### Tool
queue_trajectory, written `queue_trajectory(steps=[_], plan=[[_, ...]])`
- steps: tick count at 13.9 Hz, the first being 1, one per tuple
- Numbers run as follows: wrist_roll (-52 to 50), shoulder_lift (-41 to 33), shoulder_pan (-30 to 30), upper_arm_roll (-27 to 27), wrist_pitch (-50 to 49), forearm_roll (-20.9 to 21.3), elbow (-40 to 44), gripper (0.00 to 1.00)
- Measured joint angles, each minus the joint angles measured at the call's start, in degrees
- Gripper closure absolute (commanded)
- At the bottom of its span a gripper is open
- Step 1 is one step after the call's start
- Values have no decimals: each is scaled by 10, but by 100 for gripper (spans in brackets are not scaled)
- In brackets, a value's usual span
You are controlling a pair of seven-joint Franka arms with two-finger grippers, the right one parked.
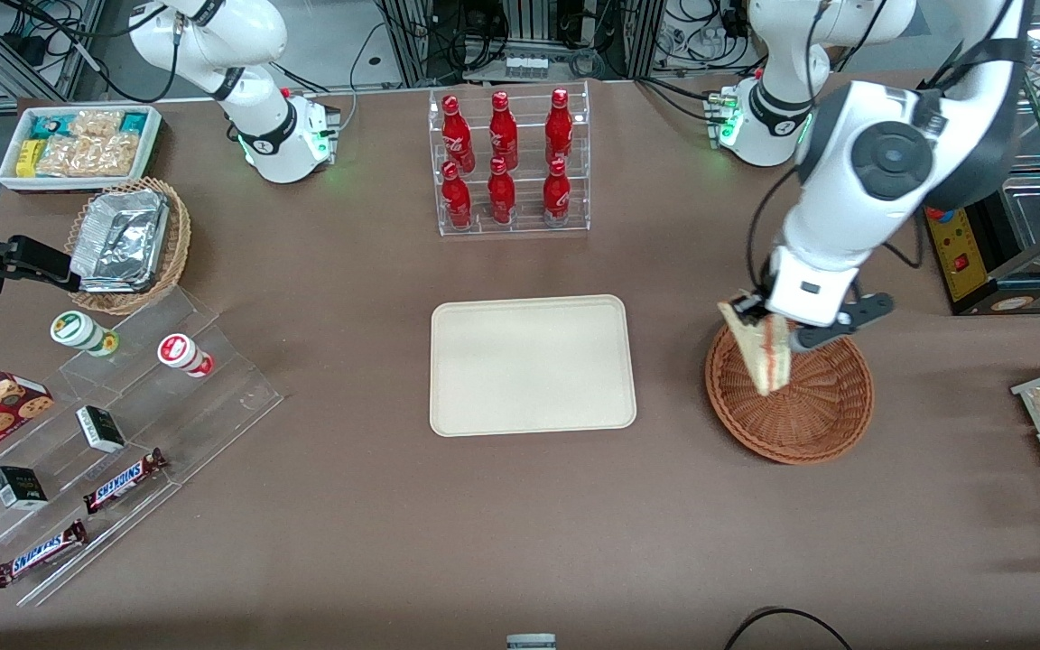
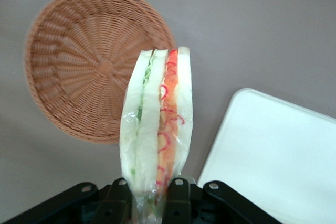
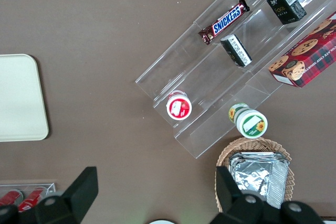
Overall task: Place sandwich from basket to tray
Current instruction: 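Carry the held sandwich with the left gripper over the cream tray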
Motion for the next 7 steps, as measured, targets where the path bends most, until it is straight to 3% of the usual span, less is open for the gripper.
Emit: queue_trajectory(steps=[7], plan=[[-42,114,-131,-2,-9,0,102,100]])
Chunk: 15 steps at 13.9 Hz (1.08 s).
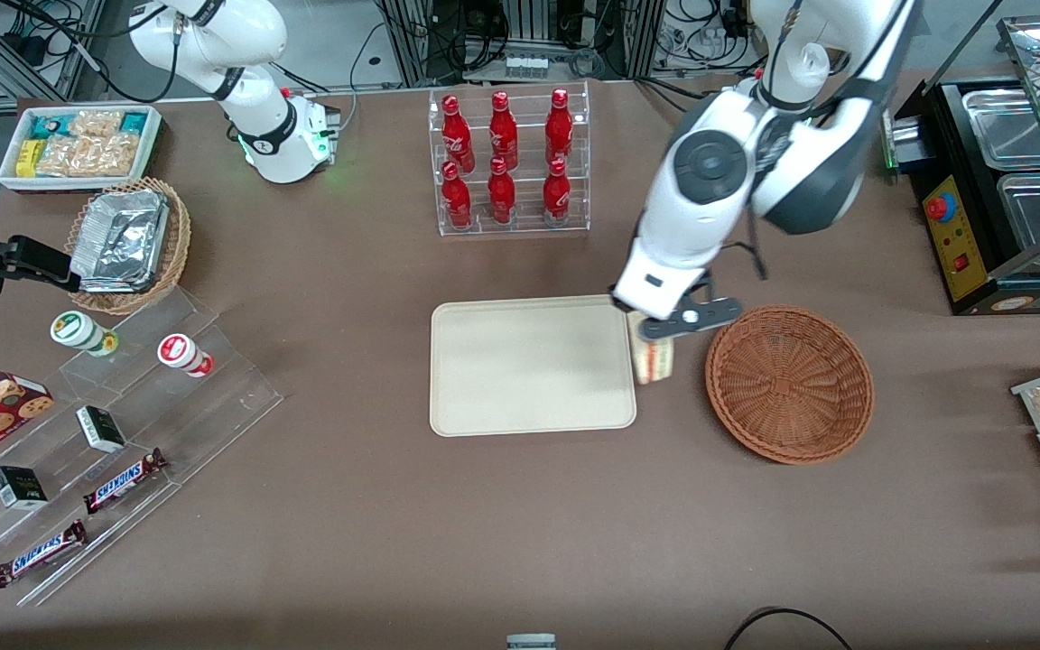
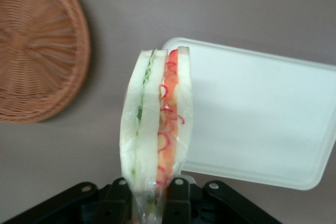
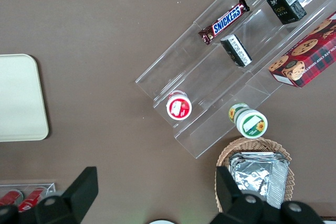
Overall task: Place sandwich from basket to tray
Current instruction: 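Carry the held sandwich with the left gripper over the cream tray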
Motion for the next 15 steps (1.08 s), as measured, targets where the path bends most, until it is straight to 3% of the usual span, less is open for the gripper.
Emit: queue_trajectory(steps=[7,15], plan=[[0,123,-60,0,1,1,99,100],[-51,187,-95,1,97,45,112,100]])
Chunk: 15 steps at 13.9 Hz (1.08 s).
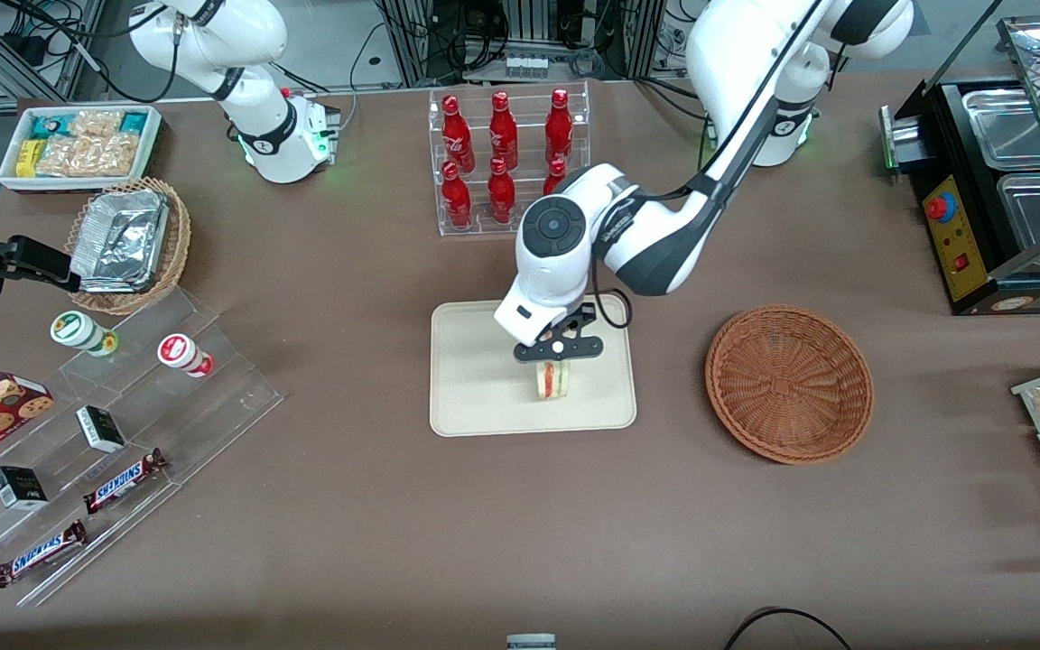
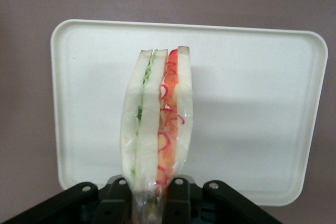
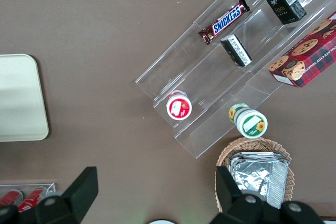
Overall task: Place sandwich from basket to tray
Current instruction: 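Lower the sandwich onto the tray and open the left gripper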
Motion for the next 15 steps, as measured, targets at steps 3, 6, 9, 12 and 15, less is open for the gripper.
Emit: queue_trajectory(steps=[3,6,9,12,15], plan=[[-35,32,-8,0,32,12,1,100],[-47,52,-16,0,58,18,8,100],[-55,67,-26,0,68,36,11,100],[-58,81,-32,1,69,40,11,16],[-59,86,-33,1,70,41,15,0]])
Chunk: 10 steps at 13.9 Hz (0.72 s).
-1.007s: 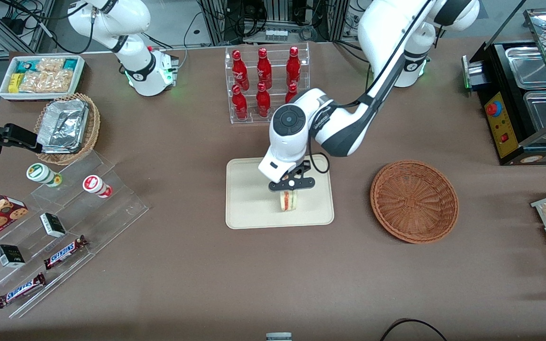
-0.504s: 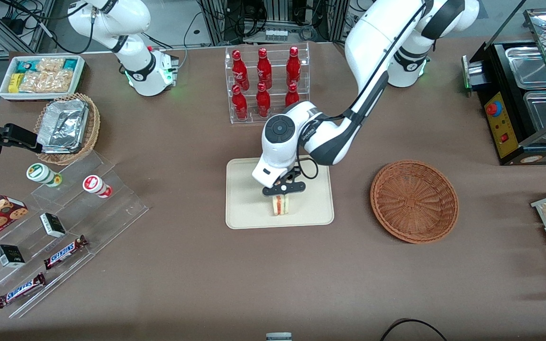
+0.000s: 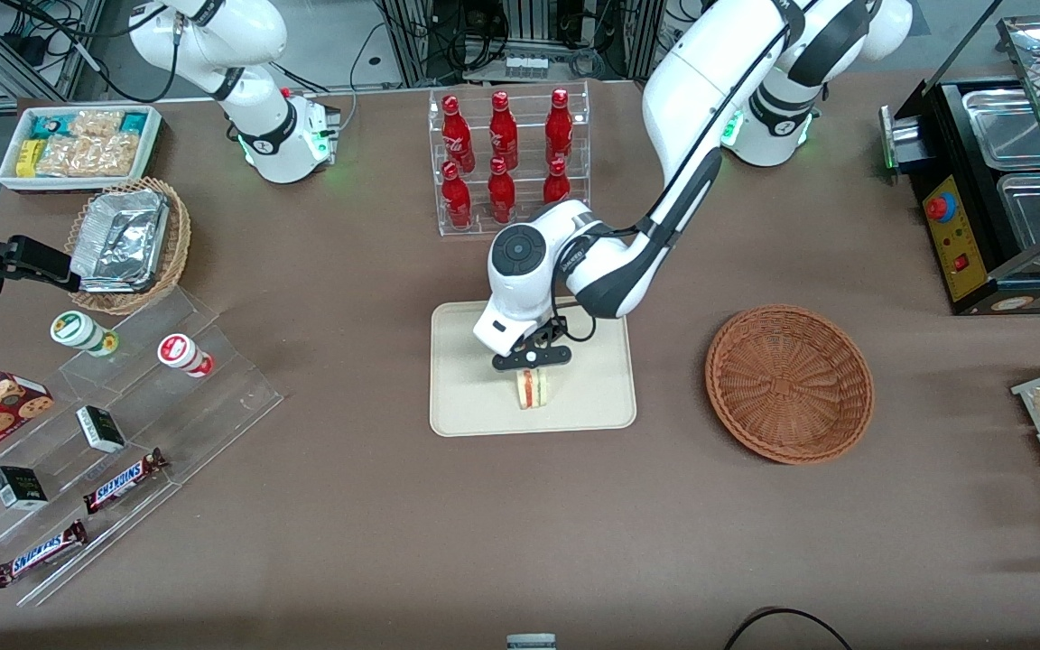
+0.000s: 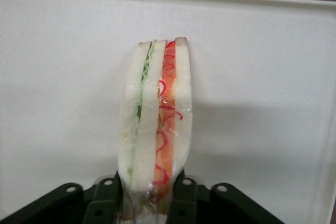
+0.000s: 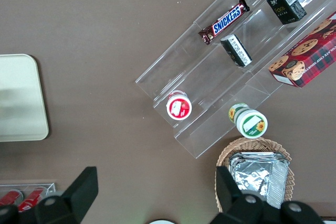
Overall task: Place sandwich from basket to tray
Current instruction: 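Lower the sandwich onto the tray and open the left gripper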
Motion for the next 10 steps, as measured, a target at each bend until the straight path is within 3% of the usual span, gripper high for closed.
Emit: queue_trajectory(steps=[5,10], plan=[[-4,-30,5,4,-36,0,26,0],[-8,-160,59,10,-170,-22,34,0]])
